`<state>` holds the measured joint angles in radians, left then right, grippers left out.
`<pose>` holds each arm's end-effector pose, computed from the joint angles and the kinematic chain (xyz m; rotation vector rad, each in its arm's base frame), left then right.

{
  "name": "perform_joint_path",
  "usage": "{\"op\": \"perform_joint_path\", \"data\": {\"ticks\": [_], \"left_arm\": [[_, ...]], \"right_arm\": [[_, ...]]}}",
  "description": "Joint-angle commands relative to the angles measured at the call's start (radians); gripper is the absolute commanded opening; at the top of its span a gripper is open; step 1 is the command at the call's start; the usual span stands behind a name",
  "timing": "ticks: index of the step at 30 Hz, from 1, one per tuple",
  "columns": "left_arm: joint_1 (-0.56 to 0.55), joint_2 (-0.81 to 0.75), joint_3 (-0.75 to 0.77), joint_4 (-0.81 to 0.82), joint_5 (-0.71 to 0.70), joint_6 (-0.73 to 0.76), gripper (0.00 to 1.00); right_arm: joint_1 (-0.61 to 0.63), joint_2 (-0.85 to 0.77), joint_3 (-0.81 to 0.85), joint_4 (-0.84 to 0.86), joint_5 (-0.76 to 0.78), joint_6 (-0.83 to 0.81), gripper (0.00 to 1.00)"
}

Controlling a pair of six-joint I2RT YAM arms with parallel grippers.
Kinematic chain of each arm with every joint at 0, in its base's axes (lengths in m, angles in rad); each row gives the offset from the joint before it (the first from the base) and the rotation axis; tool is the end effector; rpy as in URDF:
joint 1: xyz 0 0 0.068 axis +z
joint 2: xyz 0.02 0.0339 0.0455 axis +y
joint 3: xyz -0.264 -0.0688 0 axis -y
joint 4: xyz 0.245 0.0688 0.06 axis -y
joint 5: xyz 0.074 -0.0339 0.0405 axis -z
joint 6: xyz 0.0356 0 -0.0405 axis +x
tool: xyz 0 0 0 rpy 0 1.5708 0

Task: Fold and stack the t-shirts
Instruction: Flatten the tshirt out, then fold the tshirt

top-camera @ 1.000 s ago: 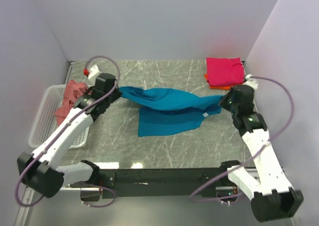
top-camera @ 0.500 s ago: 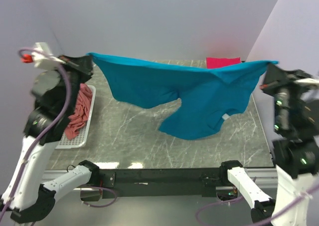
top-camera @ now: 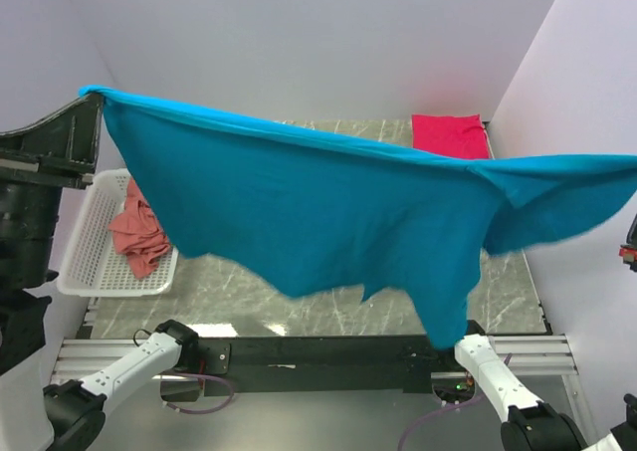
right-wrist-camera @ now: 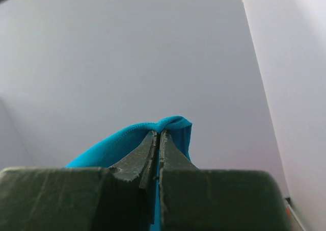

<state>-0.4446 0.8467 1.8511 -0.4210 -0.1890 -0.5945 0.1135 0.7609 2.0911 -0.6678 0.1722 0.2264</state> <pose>0.0181 -0.0012 0.6102 -0.2551 1.0020 -0.8557 -0.0838 -0.0157 0.6149 0.2115 0.8977 0.2373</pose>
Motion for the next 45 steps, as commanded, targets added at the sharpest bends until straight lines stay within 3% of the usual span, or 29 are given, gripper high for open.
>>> {"op": "perform_joint_path", "data": {"ticks": [1,7,10,13,17,20,23,27,34,39,45], "left_arm": [[0.003,0.084,-0.019,0.011,0.011,0.035,0.01],[0.003,0.228,-0.142,0.022,-0.134,0.027,0.01],[0.004,0.331,-0.266,0.053,-0.242,0.007,0.01],[0.061,0.481,-0.351,0.06,-0.262,-0.023,0.01],[0.13,0.724,-0.362,0.096,-0.262,-0.018,0.01],[0.17,0.938,-0.3,0.112,-0.242,-0.008,0.01],[0.207,1.176,-0.172,0.119,-0.169,0.002,0.0],[0.233,1.326,-0.041,0.103,-0.156,0.01,0.0],[0.274,1.421,0.051,0.108,-0.116,0.041,0.0],[0.287,1.369,-0.024,0.126,-0.075,0.032,0.0],[0.287,1.28,-0.104,0.067,-0.092,0.051,0.0]], "right_arm": [[0.002,0.034,-0.06,-0.007,0.061,-0.045,0.0],[0.002,0.078,-0.264,0.089,0.193,-0.074,0.0],[0.002,0.109,-0.455,0.184,0.228,-0.073,0.0],[-0.001,0.176,-0.708,0.299,0.179,-0.052,0.0],[-0.008,0.415,-0.825,0.418,0.087,0.01,0.0],[-0.009,0.575,-0.824,0.454,0.05,0.039,0.0],[-0.009,0.841,-0.733,0.446,0.026,0.066,0.0],[-0.008,1.046,-0.596,0.416,-0.022,0.076,0.0],[-0.006,1.189,-0.476,0.352,-0.033,0.106,0.0],[-0.005,1.128,-0.528,0.268,-0.028,0.172,0.0],[0.023,0.948,-0.716,0.211,-0.097,0.238,0.0]]}}
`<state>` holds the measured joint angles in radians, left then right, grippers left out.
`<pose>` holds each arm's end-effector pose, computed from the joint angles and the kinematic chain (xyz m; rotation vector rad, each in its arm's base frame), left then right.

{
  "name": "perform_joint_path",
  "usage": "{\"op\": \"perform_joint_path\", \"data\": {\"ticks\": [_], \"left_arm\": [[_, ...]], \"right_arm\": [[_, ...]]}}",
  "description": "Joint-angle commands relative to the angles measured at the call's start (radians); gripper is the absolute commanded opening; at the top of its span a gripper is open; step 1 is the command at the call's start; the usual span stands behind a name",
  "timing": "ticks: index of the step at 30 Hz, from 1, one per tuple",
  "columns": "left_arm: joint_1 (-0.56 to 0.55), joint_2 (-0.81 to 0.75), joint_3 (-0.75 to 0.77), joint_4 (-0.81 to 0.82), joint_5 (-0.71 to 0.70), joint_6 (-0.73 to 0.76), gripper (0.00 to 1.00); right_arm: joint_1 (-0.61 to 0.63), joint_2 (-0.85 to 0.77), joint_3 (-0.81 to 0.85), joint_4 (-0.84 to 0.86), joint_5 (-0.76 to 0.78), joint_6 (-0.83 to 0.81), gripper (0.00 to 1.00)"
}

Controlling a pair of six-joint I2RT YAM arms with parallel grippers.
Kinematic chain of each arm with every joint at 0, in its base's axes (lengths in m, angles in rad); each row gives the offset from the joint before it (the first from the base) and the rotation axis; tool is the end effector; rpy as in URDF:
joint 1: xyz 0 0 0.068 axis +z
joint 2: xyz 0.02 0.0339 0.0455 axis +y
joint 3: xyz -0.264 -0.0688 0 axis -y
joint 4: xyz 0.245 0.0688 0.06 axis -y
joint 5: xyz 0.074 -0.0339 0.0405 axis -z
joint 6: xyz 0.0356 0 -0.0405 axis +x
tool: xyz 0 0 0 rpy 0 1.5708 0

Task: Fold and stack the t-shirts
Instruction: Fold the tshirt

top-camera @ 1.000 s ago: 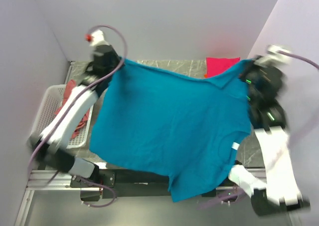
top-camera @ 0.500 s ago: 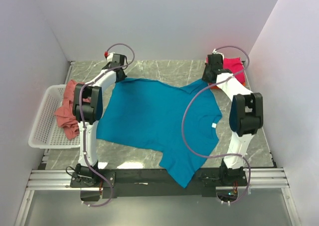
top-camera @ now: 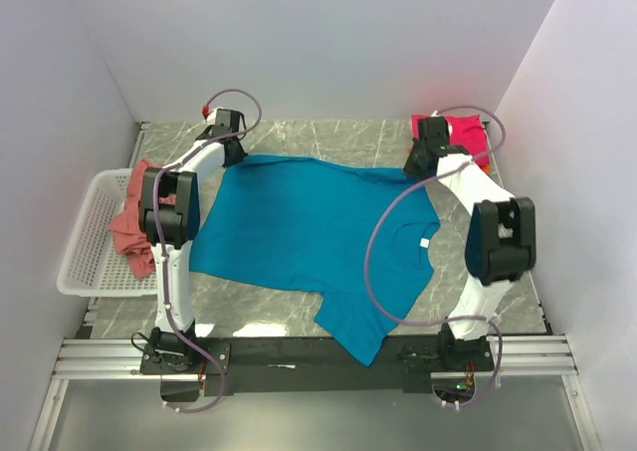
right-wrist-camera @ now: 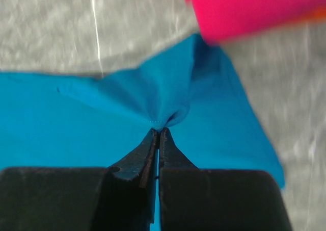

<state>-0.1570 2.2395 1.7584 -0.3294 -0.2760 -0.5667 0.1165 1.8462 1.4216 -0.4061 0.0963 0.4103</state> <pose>0.4986 -0.0691 0.1820 -0.6029 2.2635 -0.0271 0.4111 0.0447 0.2405 0.3957 2.3677 0.1307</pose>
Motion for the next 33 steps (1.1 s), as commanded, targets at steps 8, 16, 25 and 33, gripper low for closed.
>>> {"op": "perform_joint_path", "data": {"ticks": [8,16,25,33], "left_arm": [[0.008,-0.199,-0.057,-0.098,-0.032,0.057,0.0],[0.03,-0.241,-0.08,-0.157,-0.063,0.057,0.0],[0.04,-0.3,-0.149,-0.138,-0.025,0.071,0.0],[0.04,-0.323,-0.171,-0.16,-0.046,0.068,0.0]], "right_arm": [[0.063,-0.36,-0.257,-0.137,-0.021,0.151,0.0],[0.101,-0.495,-0.334,-0.21,-0.012,0.211,0.0],[0.149,-0.553,-0.362,-0.284,-0.012,0.263,0.0],[0.187,-0.617,-0.409,-0.326,-0.032,0.347,0.0]]}}
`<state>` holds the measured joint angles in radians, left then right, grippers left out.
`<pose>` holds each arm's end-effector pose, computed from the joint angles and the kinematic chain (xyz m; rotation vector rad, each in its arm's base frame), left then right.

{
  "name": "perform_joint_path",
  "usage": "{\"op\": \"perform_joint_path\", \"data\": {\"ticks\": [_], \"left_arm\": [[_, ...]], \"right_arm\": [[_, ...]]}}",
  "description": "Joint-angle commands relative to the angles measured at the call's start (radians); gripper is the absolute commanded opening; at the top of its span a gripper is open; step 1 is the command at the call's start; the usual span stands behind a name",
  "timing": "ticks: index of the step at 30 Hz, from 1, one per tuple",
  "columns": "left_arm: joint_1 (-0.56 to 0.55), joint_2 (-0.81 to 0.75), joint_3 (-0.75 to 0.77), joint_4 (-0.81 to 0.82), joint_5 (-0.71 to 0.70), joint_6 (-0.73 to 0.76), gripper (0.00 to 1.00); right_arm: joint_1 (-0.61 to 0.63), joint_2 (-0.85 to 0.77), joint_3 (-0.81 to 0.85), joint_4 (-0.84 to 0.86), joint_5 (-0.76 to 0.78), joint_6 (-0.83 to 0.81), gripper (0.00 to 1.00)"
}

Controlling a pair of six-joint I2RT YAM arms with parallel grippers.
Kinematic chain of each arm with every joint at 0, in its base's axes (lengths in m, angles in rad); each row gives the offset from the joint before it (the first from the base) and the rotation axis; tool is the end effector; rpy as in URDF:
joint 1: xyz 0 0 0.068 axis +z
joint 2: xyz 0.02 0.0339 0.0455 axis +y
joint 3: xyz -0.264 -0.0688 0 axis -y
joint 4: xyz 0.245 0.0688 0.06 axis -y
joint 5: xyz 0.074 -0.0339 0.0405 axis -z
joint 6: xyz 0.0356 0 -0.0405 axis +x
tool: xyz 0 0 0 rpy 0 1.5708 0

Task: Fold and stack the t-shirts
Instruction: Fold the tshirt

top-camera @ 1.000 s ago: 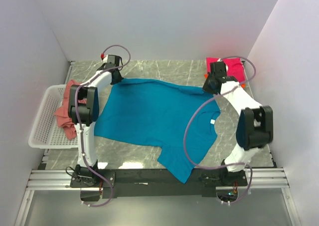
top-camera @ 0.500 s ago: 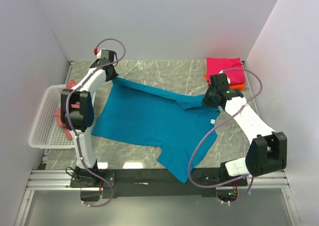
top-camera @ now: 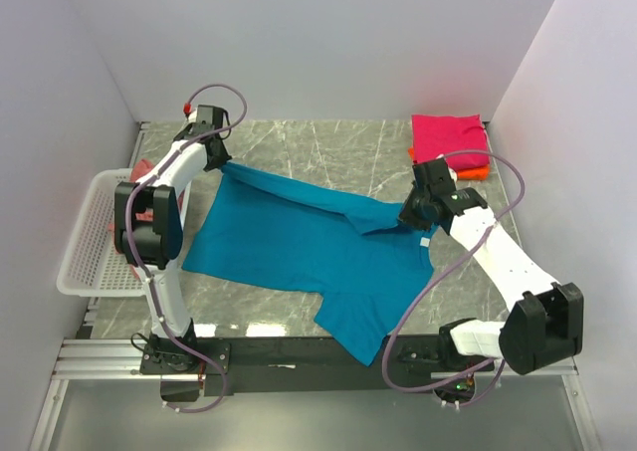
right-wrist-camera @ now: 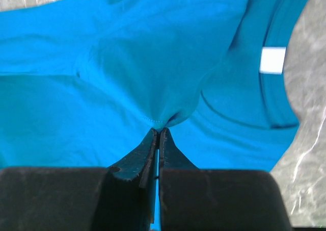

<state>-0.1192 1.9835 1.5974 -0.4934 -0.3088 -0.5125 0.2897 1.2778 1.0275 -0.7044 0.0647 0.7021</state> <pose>0.4424 -0.0421 0.2355 -0.5991 2.3206 0.0863 0.2491 0.0719 0.2743 0.5483 2.4927 0.3137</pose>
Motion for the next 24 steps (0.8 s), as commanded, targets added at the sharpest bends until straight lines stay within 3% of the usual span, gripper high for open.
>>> {"op": "perform_joint_path", "data": {"ticks": [1,14,19,22,24], "left_arm": [[0.003,-0.072,-0.019,0.006,-0.018,0.012,0.0],[0.004,-0.074,-0.037,-0.023,-0.047,-0.001,0.0],[0.006,-0.074,-0.08,-0.045,-0.065,-0.038,0.01],[0.006,-0.068,-0.094,-0.106,-0.151,-0.121,0.01],[0.006,-0.068,-0.094,-0.146,-0.177,-0.171,0.13]], "right_arm": [[0.025,-0.058,-0.021,-0.03,-0.005,0.059,0.0],[0.063,-0.052,-0.099,-0.08,-0.062,0.108,0.0],[0.066,-0.034,-0.181,0.006,-0.13,0.129,0.03],[0.088,-0.026,-0.239,0.081,-0.164,0.119,0.06],[0.114,-0.021,-0.277,0.124,-0.17,0.122,0.1]]}}
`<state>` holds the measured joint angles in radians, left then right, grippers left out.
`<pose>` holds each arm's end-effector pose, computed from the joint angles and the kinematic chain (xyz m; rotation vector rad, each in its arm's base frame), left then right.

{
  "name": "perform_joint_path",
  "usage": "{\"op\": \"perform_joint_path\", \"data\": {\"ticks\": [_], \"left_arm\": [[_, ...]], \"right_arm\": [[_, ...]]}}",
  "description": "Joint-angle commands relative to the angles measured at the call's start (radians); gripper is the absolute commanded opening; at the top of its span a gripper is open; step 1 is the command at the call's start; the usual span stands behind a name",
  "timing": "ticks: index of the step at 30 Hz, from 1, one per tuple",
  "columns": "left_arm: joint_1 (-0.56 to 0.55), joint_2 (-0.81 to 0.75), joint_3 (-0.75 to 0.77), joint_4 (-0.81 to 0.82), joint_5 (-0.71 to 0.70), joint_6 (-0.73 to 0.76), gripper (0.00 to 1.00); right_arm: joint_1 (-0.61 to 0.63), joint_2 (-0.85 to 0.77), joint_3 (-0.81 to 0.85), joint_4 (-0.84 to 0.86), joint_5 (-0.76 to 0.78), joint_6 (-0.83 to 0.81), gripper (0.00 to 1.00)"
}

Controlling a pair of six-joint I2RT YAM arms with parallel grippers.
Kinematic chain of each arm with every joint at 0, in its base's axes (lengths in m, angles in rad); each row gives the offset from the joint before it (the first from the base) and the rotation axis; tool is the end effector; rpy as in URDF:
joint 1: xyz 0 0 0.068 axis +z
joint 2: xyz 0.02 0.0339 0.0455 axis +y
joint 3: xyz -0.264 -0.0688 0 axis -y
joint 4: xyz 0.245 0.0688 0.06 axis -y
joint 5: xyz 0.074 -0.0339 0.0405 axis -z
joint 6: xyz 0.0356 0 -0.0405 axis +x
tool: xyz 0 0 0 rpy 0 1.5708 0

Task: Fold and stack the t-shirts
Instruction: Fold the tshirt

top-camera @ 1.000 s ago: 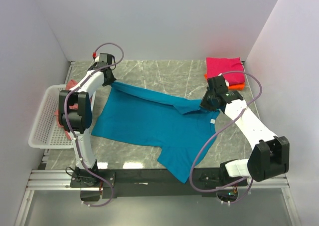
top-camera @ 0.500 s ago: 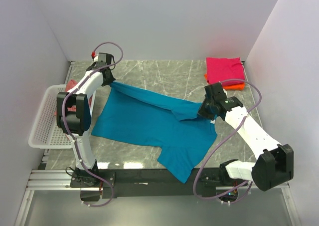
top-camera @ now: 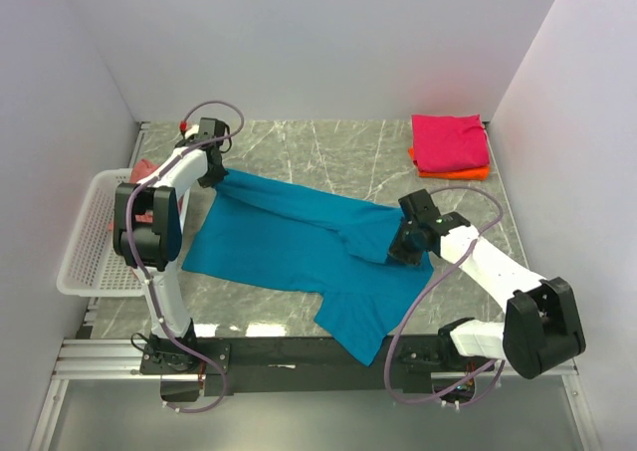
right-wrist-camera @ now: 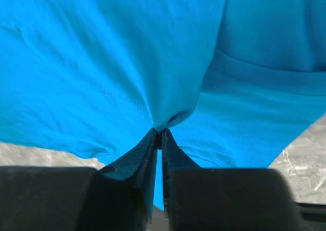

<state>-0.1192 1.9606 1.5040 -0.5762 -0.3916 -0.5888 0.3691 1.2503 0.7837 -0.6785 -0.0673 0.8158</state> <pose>0.4201 -0.0366 0.2117 -0.7141 2.3979 0.2260 0.2116 0.0844 0.2077 0.5995 2.7310 0.4155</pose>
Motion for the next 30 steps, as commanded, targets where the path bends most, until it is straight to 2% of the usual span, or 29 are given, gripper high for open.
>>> {"op": "perform_joint_path", "data": {"ticks": [1,2,3,5,6,8,10,12,15,22,26,30], "left_arm": [[0.006,-0.049,-0.002,-0.07,-0.092,-0.104,0.17],[0.006,-0.054,-0.004,-0.065,-0.086,-0.112,0.3],[0.006,-0.064,-0.004,-0.063,-0.075,-0.112,0.37],[0.004,-0.08,-0.007,-0.051,-0.03,-0.103,0.5],[0.004,-0.095,-0.007,-0.033,-0.011,-0.097,0.52],[0.003,-0.111,-0.011,-0.014,0.051,-0.082,0.59],[0.0,-0.129,-0.016,0.007,0.083,-0.069,0.62],[-0.004,-0.141,-0.022,0.018,0.12,-0.063,0.71],[-0.005,-0.137,-0.042,0.076,0.181,-0.052,0.85],[-0.005,-0.014,0.016,0.128,0.272,-0.043,0.87],[0.0,0.046,0.035,0.142,0.257,-0.049,0.87],[0.015,0.095,0.03,0.15,0.266,-0.059,0.87]], "right_arm": [[0.04,0.009,-0.046,0.111,-0.042,0.006,0.14],[0.045,0.015,-0.061,0.12,-0.052,-0.003,0.2],[0.047,0.017,-0.064,0.128,-0.057,-0.007,0.32],[0.047,0.021,-0.048,0.12,-0.054,-0.03,0.46],[0.047,0.023,-0.037,0.099,-0.03,-0.035,0.53],[0.047,0.015,-0.002,0.079,-0.002,-0.049,0.58],[0.045,0.014,0.049,0.051,0.049,-0.061,0.64],[0.044,0.023,0.09,0.028,0.087,-0.079,0.67],[0.019,0.067,0.156,0.06,0.126,-0.102,0.78],[-0.088,0.319,0.34,0.177,0.107,-0.193,0.81],[-0.122,0.512,0.455,0.18,0.119,-0.231,0.82],[-0.179,0.609,0.509,0.143,0.113,-0.227,0.82]]}}
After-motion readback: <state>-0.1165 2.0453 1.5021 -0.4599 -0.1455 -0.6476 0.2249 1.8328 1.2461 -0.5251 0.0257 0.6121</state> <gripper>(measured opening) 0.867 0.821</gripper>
